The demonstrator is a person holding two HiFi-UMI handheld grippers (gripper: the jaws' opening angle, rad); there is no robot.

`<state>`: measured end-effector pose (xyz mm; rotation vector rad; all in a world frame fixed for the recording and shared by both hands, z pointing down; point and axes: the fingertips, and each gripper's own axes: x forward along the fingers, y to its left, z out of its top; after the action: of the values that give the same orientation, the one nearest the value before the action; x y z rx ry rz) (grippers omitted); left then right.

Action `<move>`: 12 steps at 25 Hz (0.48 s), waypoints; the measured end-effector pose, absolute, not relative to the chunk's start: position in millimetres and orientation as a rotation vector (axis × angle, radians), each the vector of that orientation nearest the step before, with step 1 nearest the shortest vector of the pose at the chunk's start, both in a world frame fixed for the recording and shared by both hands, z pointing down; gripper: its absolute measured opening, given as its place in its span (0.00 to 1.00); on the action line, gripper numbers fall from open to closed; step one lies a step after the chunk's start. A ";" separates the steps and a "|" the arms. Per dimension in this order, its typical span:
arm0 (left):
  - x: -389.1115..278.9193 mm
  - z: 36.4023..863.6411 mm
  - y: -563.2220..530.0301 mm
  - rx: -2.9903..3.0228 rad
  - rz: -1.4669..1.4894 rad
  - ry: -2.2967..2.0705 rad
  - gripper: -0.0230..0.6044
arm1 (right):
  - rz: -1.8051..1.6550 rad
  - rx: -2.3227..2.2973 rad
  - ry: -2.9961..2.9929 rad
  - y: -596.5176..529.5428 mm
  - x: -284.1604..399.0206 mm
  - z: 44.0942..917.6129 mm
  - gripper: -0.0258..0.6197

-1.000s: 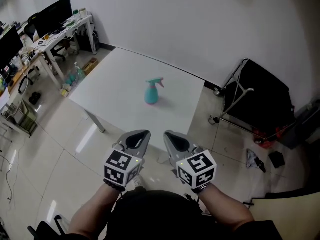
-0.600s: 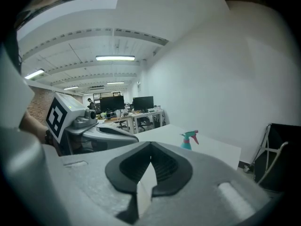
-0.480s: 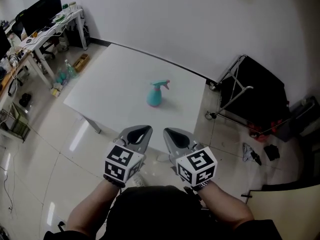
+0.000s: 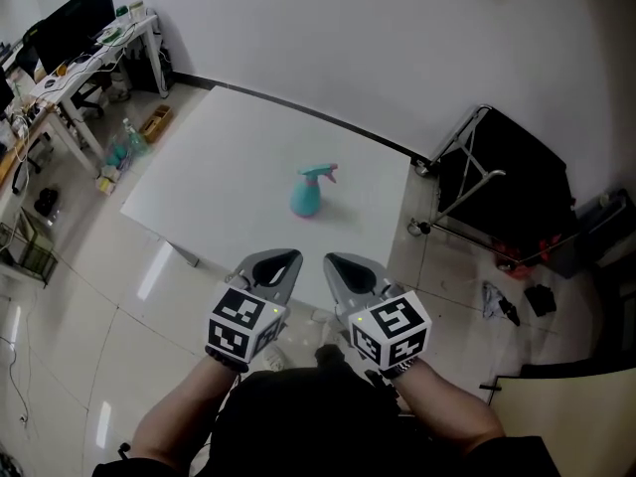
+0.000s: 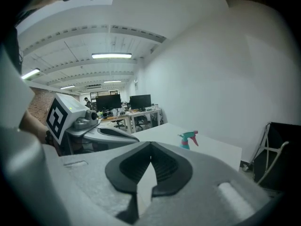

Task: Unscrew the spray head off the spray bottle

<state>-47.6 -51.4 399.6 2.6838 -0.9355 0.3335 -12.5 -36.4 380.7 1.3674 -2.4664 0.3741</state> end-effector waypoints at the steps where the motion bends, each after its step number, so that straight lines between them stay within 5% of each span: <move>1: -44.8 400.5 -54.9 2.680 0.339 -0.941 0.06 | 0.376 1.363 -2.471 -40.4 -9.5 380.9 0.03; 12: -14.2 412.5 -95.4 2.612 0.420 -1.041 0.06 | 0.420 1.257 -2.542 -91.4 24.0 389.0 0.03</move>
<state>-14.2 -95.4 412.5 2.6124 -1.0410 0.4202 24.0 -91.4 389.0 1.2572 -2.5420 0.4204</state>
